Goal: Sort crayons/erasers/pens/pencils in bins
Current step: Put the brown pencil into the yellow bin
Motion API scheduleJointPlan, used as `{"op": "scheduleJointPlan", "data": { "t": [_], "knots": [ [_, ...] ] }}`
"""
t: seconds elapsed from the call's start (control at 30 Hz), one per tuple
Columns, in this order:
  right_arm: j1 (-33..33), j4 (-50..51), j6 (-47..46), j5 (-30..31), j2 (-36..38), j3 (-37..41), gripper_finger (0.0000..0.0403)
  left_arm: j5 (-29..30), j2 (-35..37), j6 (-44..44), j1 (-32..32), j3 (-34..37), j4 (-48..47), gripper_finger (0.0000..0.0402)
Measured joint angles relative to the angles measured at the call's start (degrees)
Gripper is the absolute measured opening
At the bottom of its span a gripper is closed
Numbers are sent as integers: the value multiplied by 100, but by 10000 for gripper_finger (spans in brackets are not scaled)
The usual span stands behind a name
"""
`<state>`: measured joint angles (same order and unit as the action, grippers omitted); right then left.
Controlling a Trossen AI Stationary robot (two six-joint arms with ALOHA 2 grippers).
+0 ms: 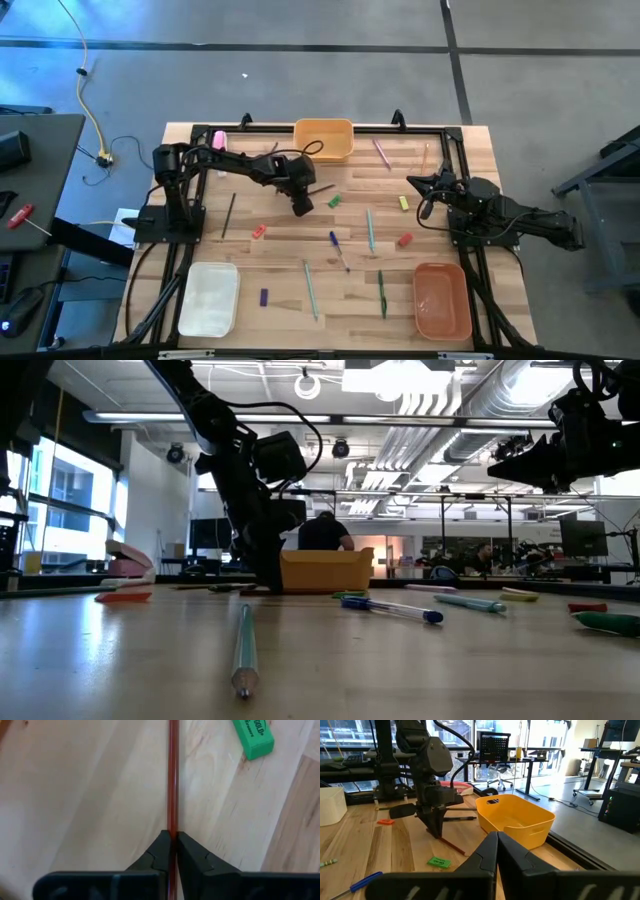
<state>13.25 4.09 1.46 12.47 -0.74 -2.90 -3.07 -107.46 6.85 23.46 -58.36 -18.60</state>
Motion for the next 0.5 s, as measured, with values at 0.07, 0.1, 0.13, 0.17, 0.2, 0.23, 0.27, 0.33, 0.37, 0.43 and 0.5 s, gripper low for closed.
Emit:
{"op": "scheduleJointPlan", "data": {
  "t": [0.07,0.1,0.13,0.17,0.2,0.23,0.27,0.33,0.37,0.43,0.5],
  "knots": [
    [1,0,0,0,0,0,0,3,-5,-2,-2,-99,-154,13],
    [0,1,0,-1,-1,0,0,4,-11,-12,-2,-140,-216,13],
    [0,-1,1,0,-1,0,0,4,-15,-30,-2,-190,-279,14],
    [-1,0,1,0,0,0,0,3,-17,-49,-4,-240,-343,14],
    [1,0,-1,0,-1,0,0,2,-25,-50,-7,-292,-433,14],
    [-1,-1,-1,0,-1,0,0,3,-34,-49,-7,-350,-523,14],
    [0,-1,0,0,0,2,0,-1,-41,-48,-7,-408,-596,14],
    [-1,1,-1,0,0,1,0,-13,-48,-46,-9,-502,-724,14],
    [0,-1,0,0,0,0,0,-13,-48,-46,-8,-536,-731,14],
    [-1,1,0,0,0,0,0,-11,-46,-23,1,-590,-730,14],
    [1,-1,1,0,-1,0,0,-5,-46,7,14,-636,-800,14]
  ]
}}
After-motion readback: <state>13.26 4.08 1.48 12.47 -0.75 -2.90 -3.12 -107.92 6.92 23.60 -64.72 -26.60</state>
